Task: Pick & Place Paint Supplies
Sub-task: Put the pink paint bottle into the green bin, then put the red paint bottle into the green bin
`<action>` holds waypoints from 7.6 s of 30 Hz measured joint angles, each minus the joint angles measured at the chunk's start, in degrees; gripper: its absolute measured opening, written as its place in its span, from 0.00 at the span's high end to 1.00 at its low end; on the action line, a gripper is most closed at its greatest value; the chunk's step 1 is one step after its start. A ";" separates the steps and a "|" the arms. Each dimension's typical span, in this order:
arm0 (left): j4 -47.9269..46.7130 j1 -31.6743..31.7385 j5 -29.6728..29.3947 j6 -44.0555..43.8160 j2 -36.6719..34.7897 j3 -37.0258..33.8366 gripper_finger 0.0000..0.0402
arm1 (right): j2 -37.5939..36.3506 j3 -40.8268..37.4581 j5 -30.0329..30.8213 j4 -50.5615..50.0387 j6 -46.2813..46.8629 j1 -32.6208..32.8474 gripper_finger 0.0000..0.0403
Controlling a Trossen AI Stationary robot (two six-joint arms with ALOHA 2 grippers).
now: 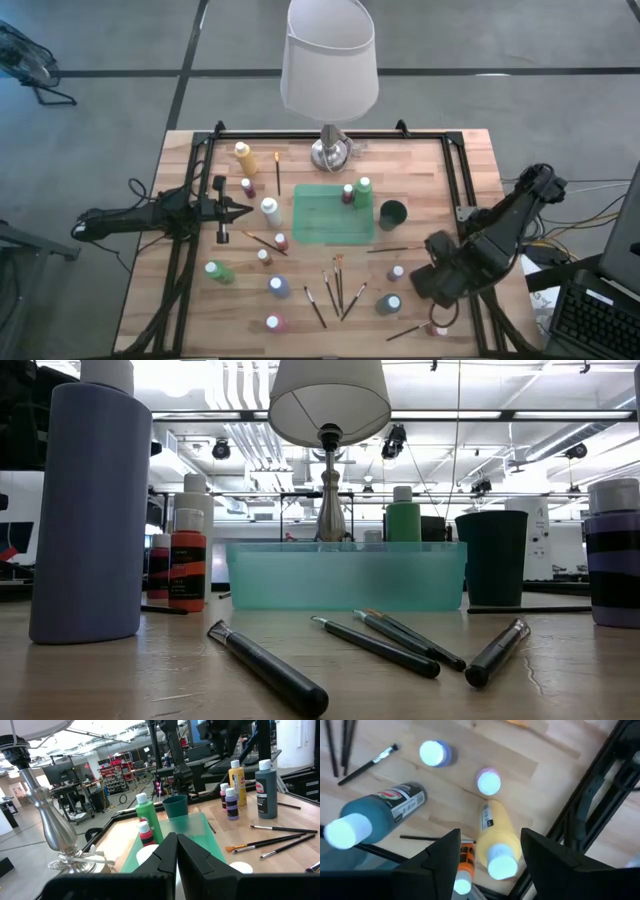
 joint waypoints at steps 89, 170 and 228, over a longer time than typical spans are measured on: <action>0.00 0.00 0.00 0.00 -0.01 0.00 0.96 | -6.80 -28.03 -0.49 25.69 -1.61 -5.34 0.72; 0.02 0.02 0.00 0.00 -0.02 0.00 0.96 | 48.69 50.95 0.21 0.11 -110.74 -54.56 0.72; 0.02 0.01 -0.02 0.00 0.00 0.00 0.96 | 41.46 41.86 1.79 4.82 -106.33 -55.66 0.47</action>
